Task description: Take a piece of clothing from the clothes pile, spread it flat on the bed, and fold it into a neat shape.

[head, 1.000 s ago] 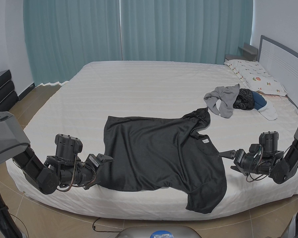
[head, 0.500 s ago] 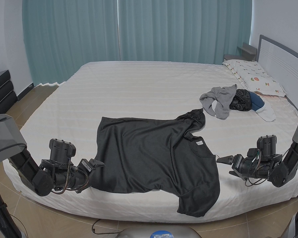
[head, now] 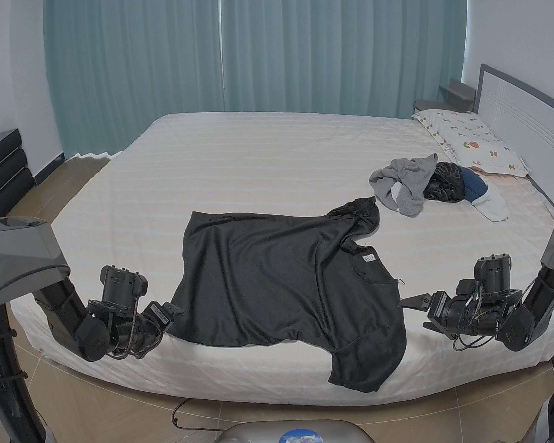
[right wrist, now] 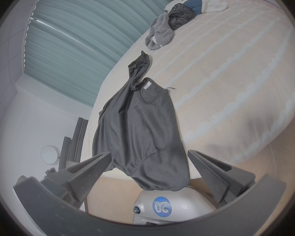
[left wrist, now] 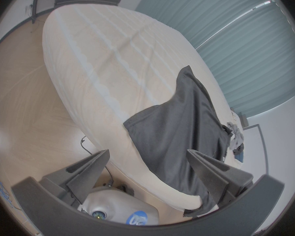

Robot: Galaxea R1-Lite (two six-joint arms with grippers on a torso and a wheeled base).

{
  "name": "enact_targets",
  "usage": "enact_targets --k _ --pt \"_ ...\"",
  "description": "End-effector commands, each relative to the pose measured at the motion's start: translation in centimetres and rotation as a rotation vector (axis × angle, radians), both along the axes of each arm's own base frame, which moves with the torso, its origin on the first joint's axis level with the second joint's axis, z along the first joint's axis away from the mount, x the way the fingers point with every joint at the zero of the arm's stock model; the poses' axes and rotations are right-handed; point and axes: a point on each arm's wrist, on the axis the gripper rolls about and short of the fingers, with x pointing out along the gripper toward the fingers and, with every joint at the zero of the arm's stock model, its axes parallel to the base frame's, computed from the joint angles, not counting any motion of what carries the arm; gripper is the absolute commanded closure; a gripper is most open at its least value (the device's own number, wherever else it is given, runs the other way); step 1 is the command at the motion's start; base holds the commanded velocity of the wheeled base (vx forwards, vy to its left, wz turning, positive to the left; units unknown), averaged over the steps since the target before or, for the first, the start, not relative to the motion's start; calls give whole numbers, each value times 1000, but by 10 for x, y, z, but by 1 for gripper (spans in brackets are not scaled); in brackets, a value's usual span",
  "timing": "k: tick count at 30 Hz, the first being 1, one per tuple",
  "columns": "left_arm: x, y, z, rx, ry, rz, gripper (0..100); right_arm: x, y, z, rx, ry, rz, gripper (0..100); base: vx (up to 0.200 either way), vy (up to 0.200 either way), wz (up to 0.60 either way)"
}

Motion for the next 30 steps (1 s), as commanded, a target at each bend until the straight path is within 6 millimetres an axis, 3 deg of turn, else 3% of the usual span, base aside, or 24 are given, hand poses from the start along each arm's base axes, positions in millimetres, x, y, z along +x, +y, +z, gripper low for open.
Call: enact_targets --k 1,8,9,19,30 --pt "17 -3 -21 58 18 26 0 0 3 -2 -1 7 9 0 0 0 0" --pt "40 1 -22 69 -33 68 0 -1 4 -2 -3 7 14 0 0 0 0" --pt "43 3 -21 67 -40 76 100 0 4 -3 -4 10 13 0 0 0 0" --pt "41 16 -24 73 -20 110 100 -2 6 -19 -48 45 51 0 0 0 0" --pt "11 20 -9 111 4 69 100 4 12 -42 -103 55 106 0 0 0 0"
